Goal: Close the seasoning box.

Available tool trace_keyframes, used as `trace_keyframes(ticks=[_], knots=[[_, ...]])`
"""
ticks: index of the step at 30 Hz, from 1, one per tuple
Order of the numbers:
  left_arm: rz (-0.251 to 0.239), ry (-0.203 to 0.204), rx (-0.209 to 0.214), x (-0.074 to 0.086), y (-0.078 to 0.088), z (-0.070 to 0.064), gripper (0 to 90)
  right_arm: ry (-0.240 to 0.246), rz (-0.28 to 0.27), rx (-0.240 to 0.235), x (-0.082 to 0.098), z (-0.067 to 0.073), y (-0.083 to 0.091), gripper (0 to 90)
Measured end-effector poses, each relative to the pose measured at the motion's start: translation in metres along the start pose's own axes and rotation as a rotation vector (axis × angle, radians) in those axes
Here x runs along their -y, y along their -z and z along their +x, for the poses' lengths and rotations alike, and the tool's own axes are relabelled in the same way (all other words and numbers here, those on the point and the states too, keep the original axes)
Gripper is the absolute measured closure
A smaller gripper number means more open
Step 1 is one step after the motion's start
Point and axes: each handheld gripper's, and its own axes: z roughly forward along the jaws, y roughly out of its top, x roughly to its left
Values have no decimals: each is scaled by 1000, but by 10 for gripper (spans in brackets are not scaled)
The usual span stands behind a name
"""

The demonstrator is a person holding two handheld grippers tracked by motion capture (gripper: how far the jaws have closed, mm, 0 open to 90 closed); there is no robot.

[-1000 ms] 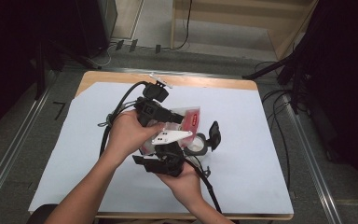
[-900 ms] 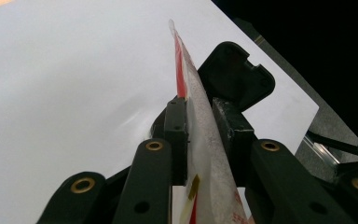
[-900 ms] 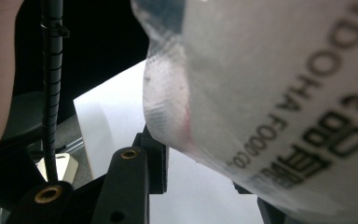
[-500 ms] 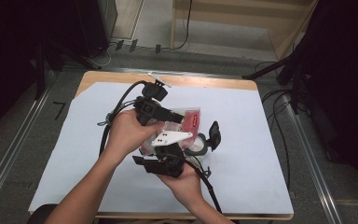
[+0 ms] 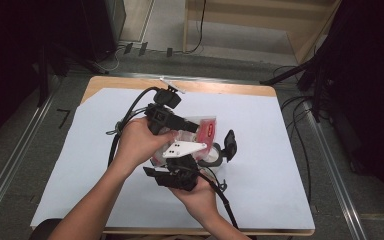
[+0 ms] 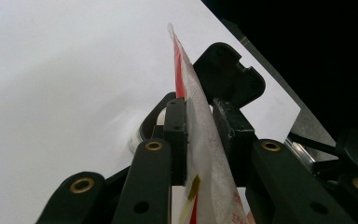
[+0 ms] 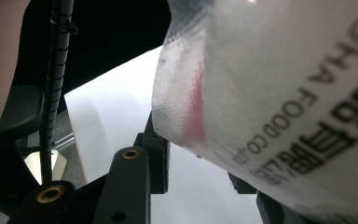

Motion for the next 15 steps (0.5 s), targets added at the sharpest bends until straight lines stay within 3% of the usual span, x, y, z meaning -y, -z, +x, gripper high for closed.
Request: trace_keyframes(ticks=[15], knots=[[2,-6,4,-2,-3,-4,753,-39,-19,21,1,0,3,697]])
